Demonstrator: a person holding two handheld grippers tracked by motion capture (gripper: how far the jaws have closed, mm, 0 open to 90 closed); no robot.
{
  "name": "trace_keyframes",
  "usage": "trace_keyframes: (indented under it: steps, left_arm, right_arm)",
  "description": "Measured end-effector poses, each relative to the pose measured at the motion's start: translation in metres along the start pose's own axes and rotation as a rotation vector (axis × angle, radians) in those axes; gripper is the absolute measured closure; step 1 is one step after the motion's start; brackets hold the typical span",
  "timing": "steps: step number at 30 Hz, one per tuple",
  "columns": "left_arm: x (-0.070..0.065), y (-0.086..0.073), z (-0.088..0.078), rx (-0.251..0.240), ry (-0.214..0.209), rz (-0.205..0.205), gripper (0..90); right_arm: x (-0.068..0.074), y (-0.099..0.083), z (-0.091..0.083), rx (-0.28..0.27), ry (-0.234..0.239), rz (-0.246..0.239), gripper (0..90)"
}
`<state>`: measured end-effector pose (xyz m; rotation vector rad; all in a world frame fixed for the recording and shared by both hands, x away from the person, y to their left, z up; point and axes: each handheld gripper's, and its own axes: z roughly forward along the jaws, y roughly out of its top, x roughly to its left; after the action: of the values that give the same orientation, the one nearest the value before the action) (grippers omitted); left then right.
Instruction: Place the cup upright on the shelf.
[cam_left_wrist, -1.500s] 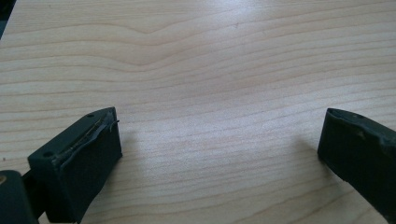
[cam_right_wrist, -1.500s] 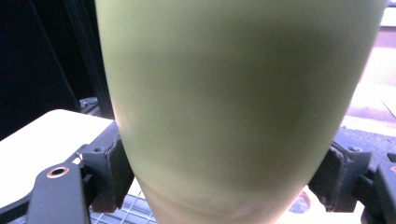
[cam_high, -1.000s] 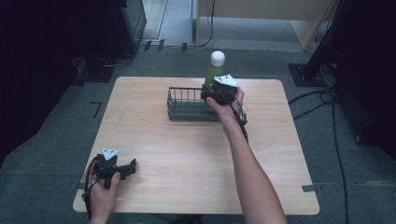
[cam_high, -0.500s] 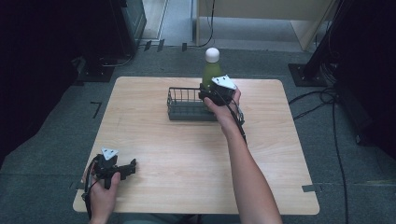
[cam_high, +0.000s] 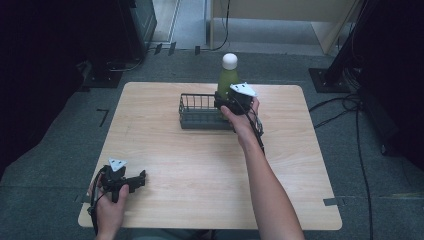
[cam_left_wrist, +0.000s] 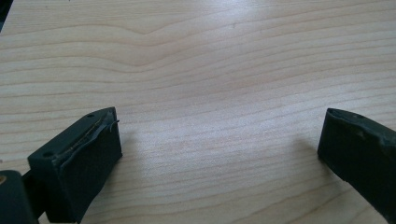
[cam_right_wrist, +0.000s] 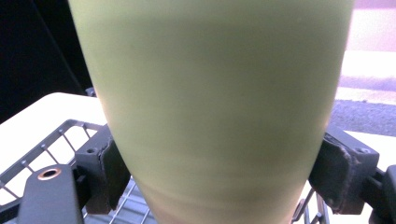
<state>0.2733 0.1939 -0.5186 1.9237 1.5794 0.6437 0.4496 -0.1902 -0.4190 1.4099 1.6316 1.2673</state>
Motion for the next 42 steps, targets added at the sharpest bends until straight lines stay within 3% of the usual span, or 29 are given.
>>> trace_keyframes:
  steps: [8,12,17,24,35,42]
  left_arm:
    - [0.000,0.000,0.000,0.000,0.000,0.000,0.0]
    - [0.000,0.000,0.000,0.000,0.000,0.000,0.0]
    - [0.000,0.000,0.000,0.000,0.000,0.000,0.0]
    - [0.000,0.000,0.000,0.000,0.000,0.000,0.0]
    - [0.000,0.000,0.000,-0.001,0.000,-0.001,0.0]
    - [0.000,0.000,0.000,0.000,0.000,0.001,0.0]
  right_arm:
    - [-0.002,0.001,-0.009,0.051,0.006,-0.043,11.0]
    - [-0.002,-0.001,-0.017,0.061,-0.028,-0.074,9.1]
    - [-0.006,-0.005,-0.027,0.052,-0.019,-0.063,8.3]
    - [-0.012,-0.017,-0.055,0.045,0.012,-0.071,6.8]
    - [-0.040,-0.048,-0.099,0.072,0.014,-0.072,6.4]
    - [-0.055,-0.070,-0.113,0.105,-0.012,-0.082,6.4]
